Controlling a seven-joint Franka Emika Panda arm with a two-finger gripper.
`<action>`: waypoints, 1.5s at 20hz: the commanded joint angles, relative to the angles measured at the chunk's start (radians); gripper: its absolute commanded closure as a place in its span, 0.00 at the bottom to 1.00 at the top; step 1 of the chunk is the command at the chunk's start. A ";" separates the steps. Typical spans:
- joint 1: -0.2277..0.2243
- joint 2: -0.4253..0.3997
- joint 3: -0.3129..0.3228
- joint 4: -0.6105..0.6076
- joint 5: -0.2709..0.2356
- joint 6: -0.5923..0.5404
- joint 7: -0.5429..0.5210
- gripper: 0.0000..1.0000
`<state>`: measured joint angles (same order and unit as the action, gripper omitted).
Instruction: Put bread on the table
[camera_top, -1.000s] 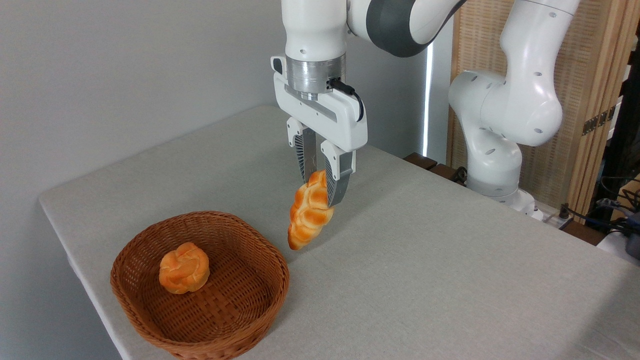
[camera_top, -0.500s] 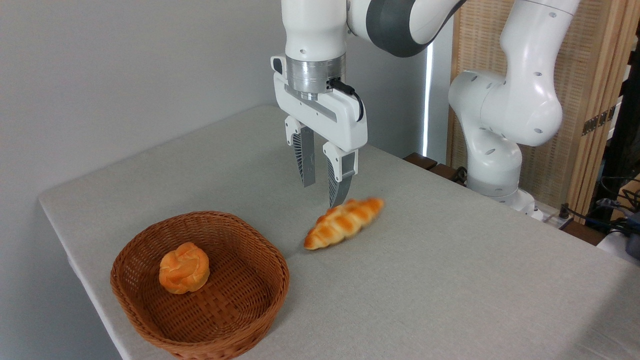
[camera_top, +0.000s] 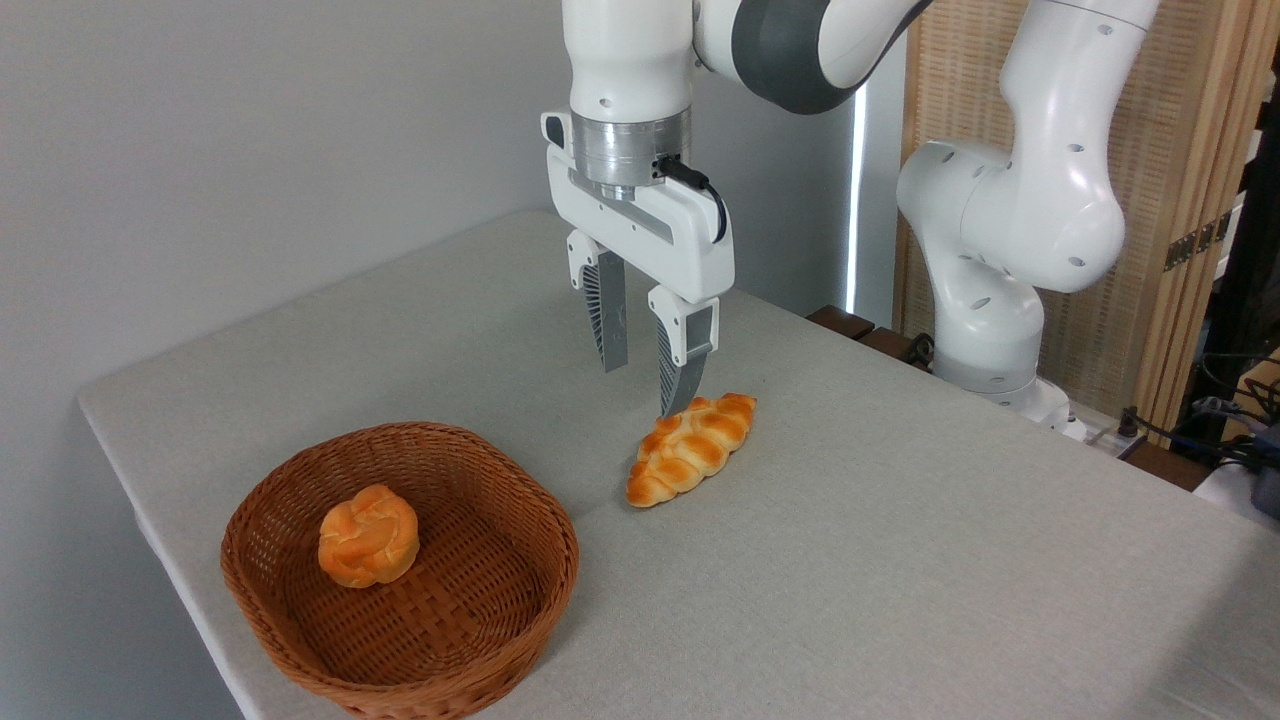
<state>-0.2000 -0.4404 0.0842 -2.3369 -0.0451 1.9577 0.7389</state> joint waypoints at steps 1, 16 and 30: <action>-0.001 0.067 0.005 0.118 -0.009 -0.058 -0.032 0.00; 0.010 0.416 0.014 0.674 -0.016 -0.310 -0.061 0.00; 0.031 0.454 0.003 0.735 -0.002 -0.364 -0.046 0.00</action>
<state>-0.1725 0.0113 0.0856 -1.6219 -0.0451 1.6167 0.6861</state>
